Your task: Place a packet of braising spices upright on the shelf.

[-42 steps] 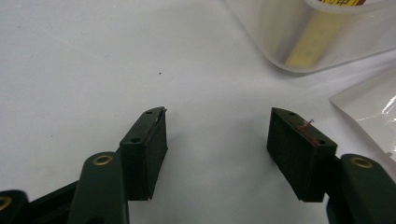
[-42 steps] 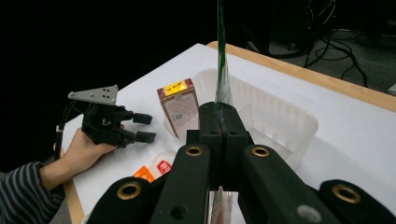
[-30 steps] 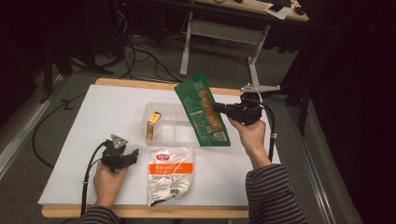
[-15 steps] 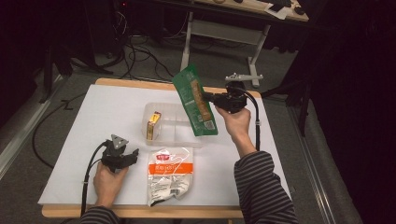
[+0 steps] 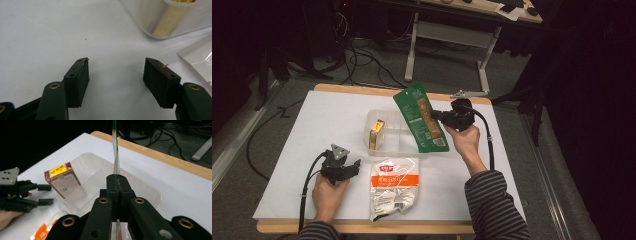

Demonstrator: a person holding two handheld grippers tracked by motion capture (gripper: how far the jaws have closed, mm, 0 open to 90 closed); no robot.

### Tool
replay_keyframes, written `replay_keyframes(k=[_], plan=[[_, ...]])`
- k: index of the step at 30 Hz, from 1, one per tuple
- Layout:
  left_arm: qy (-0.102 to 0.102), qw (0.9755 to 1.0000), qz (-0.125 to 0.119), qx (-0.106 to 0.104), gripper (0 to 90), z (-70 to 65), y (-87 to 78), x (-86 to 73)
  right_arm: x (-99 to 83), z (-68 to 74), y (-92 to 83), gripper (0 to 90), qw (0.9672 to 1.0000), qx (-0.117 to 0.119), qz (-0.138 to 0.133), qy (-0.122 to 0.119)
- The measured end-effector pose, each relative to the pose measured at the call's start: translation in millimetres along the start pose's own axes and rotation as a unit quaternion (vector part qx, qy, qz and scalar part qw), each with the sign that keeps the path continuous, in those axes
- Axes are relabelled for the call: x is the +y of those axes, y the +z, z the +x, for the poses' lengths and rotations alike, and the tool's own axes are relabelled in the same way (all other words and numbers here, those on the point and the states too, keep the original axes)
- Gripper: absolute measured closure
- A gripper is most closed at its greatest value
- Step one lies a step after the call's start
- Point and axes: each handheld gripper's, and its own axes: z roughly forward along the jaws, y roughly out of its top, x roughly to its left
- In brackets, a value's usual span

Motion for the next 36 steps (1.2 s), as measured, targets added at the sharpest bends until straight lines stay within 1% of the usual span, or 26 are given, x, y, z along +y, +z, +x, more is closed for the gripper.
replay_keyframes(k=[4, 7, 9, 14, 19, 21, 23, 26, 28, 30, 31, 33, 34, 36], plan=[[0.0, 1.0, 0.0, 0.0, 38.0, 0.0, 0.0, 0.0, -2.7, 5.0, -5.5, 90.0, 0.9999, -0.009, 0.009, -0.012], [0.0, 1.0, 0.0, 0.0, 38.0, 0.0, 0.0, 0.0, -4.4, 8.0, -10.0, 90.0, 0.9997, -0.011, 0.019, -0.014], [0.0, 1.0, 0.001, -0.001, 37.9, 0.2, -0.1, 0.1, -6.4, 9.5, -12.0, 90.0, 0.9996, -0.013, 0.017, -0.017], [0.0, 1.0, 0.001, -0.001, 37.9, 0.2, -0.1, 0.1, -15.2, 9.7, -17.2, 89.7, 0.9994, -0.015, 0.028, -0.012], [0.0, 1.0, 0.0, 0.0, 37.9, 0.1, 0.0, 0.0, -16.2, 8.7, -18.0, 89.4, 0.9987, -0.026, 0.041, -0.012], [0.0, 1.0, 0.001, -0.001, 37.8, 0.2, -0.1, 0.1, -15.6, 8.1, -14.4, 88.8, 0.9982, -0.033, 0.048, -0.013], [0.0, 1.0, 0.001, 0.0, 37.8, 0.2, -0.1, 0.1, -14.4, 6.7, -10.3, 87.9, 0.9981, -0.03, 0.054, -0.008], [0.0, 1.0, 0.001, -0.001, 37.9, 0.2, -0.1, 0.1, -12.1, 4.9, -5.6, 85.8, 0.9972, -0.037, 0.065, -0.006], [0.0, 1.0, 0.001, -0.001, 37.8, 0.2, -0.1, 0.1, -11.4, 4.2, -2.5, 82.8, 0.9959, -0.046, 0.078, -0.002], [0.0, 1.0, 0.001, -0.001, 37.8, 0.2, -0.1, 0.1, -13.4, 2.6, 5.3, 79.8, 0.9933, -0.053, 0.103, -0.002], [0.0, 1.0, 0.001, -0.001, 37.8, 0.3, -0.1, 0.1, -15.0, 1.3, 9.9, 79.1, 0.992, -0.051, 0.116, -0.002], [-0.001, 1.0, 0.001, -0.001, 37.8, 0.3, -0.1, 0.1, -17.4, -2.0, 21.8, 77.1, 0.9899, -0.049, 0.133, 0.006], [-0.001, 1.0, 0.001, -0.001, 37.8, 0.3, 0.0, 0.1, -17.4, -2.0, 21.8, 77.1, 0.9899, -0.049, 0.133, 0.006], [-0.001, 1.0, 0.001, -0.001, 37.9, 0.3, 0.0, 0.1, -16.6, -3.8, 27.7, 76.2, 0.9895, -0.046, 0.137, 0.008]])
